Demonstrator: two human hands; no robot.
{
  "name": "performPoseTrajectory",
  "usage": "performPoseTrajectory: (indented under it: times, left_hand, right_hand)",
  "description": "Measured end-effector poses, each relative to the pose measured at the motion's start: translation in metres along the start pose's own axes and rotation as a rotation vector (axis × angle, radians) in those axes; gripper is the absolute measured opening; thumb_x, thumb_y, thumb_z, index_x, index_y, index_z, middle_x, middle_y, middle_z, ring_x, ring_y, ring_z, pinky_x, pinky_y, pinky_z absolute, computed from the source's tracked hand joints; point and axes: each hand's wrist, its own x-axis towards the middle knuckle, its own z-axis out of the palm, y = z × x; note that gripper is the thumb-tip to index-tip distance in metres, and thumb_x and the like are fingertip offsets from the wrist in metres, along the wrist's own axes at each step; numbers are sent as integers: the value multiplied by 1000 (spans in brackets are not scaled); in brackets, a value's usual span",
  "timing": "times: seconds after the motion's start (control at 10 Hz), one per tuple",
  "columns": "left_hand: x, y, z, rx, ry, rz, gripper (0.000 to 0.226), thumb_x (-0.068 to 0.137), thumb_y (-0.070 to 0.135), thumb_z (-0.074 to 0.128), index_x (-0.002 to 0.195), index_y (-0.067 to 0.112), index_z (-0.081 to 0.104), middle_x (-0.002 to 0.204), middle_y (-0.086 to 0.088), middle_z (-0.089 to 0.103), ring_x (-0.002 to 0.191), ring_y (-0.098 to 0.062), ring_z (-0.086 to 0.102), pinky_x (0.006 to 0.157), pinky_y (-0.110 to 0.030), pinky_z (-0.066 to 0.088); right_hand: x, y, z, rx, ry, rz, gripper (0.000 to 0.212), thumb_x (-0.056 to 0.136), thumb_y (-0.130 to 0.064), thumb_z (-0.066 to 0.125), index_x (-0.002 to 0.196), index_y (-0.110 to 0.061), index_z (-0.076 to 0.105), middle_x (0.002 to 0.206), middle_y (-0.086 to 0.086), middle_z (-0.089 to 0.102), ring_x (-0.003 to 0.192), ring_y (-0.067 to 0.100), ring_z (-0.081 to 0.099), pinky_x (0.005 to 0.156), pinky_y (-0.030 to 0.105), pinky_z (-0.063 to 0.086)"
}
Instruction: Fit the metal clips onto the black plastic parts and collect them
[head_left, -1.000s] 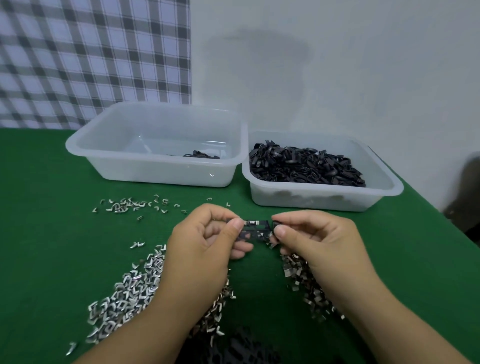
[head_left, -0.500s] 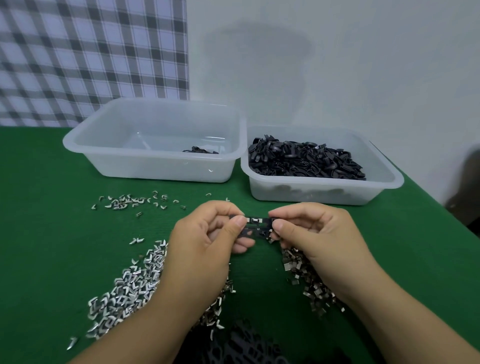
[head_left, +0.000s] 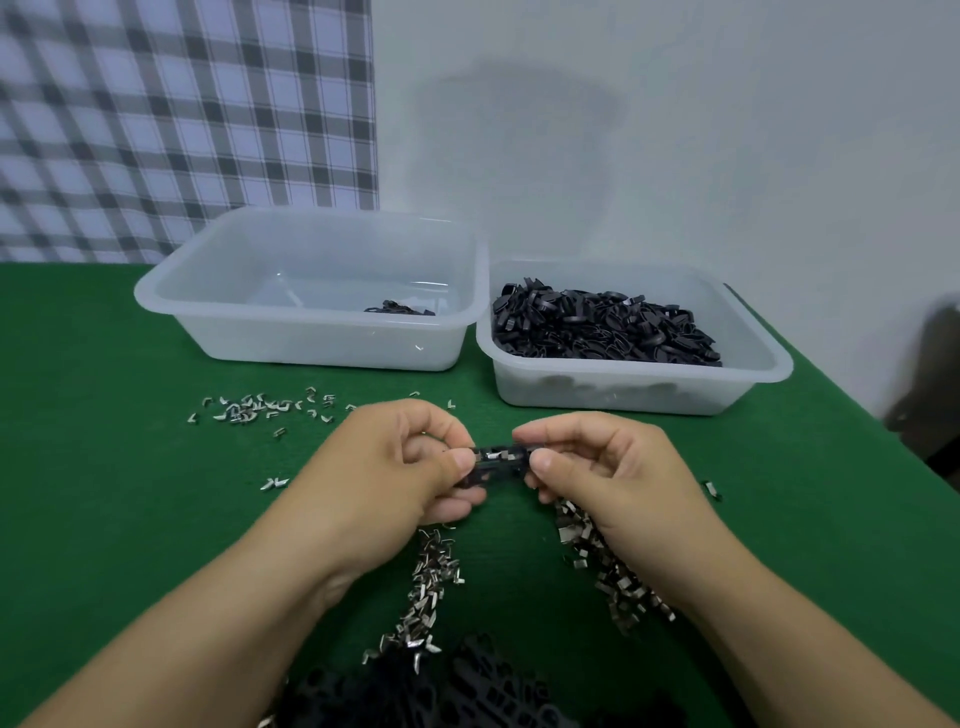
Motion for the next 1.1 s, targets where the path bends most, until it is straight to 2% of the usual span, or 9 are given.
performPoseTrajectory:
  times: [0.3, 0.4, 0.5, 0.6, 0.7, 0.8, 0.9, 1.0, 1.1]
  left_hand:
    - [0, -2, 1, -54, 9, -5, 11, 84, -10, 60, 77, -2, 61, 56, -9, 62, 69, -27, 73, 64, -25, 60]
    - [1, -10, 4, 177, 75, 75, 13, 84, -3, 64, 76, 7, 63, 59, -6, 67, 69, -24, 73, 70, -32, 60]
    - [2, -13, 5, 358, 150, 170, 19, 85, 5, 65, 72, 20, 64, 70, -5, 70, 68, -18, 70, 69, -33, 59]
    - [2, -13, 6, 359, 175, 195, 24, 86, 6, 64, 70, 24, 63, 72, -2, 68, 69, -14, 68, 66, -32, 60]
    - [0, -10, 7, 285, 191, 191, 17, 86, 15, 65, 77, 30, 63, 72, 3, 68, 72, -14, 69, 71, -40, 59]
    - [-3, -2, 4, 236, 207, 224, 8, 83, 42, 57, 90, 42, 53, 79, 14, 66, 72, -6, 68, 69, -37, 58]
    - [-4, 5, 2, 252, 207, 207, 11, 83, 42, 52, 76, 34, 55, 74, 4, 65, 63, -3, 67, 59, -32, 58]
    - [5, 4, 2, 428, 199, 192, 24, 92, 26, 53, 69, 21, 58, 68, -1, 67, 58, -2, 65, 65, -35, 58]
    - [1, 3, 3, 532, 172, 158, 23, 92, 28, 55, 71, 20, 60, 69, -1, 69, 58, -2, 64, 64, -25, 56]
  right_hand:
    - [-1, 0, 1, -246, 20, -74, 25, 85, 0, 60, 77, -23, 67, 60, -7, 58, 57, 7, 50, 57, 18, 43]
    - [-2, 1, 2, -301, 27, -87, 24, 85, -3, 61, 76, -24, 68, 63, -1, 59, 58, 7, 49, 57, 18, 42]
    - [-4, 3, 6, -359, 95, -144, 22, 83, -5, 64, 79, -27, 69, 71, -1, 67, 65, 9, 59, 64, 20, 49]
    - [-6, 1, 8, -498, 155, -249, 18, 81, -10, 68, 83, -27, 71, 75, -6, 67, 71, 8, 60, 69, 27, 49]
    - [-10, -9, 4, -648, 239, -396, 17, 78, -9, 72, 87, -24, 72, 79, -15, 66, 77, 2, 60, 71, 20, 47]
    - [6, -31, 1, -708, 379, -550, 18, 80, -10, 70, 94, -22, 71, 85, -14, 64, 82, -2, 57, 73, 12, 46]
    - [47, -62, 16, -662, 410, -542, 15, 83, -14, 66, 95, -20, 72, 87, -9, 62, 79, -2, 54, 77, 3, 38]
    - [103, -85, 35, -754, 296, -422, 20, 89, -17, 60, 106, -14, 70, 99, 4, 66, 93, 16, 59, 87, 23, 44]
    - [118, -79, 45, -822, 154, -269, 35, 92, -23, 56, 125, -13, 57, 124, 7, 58, 113, 22, 53, 98, 30, 40]
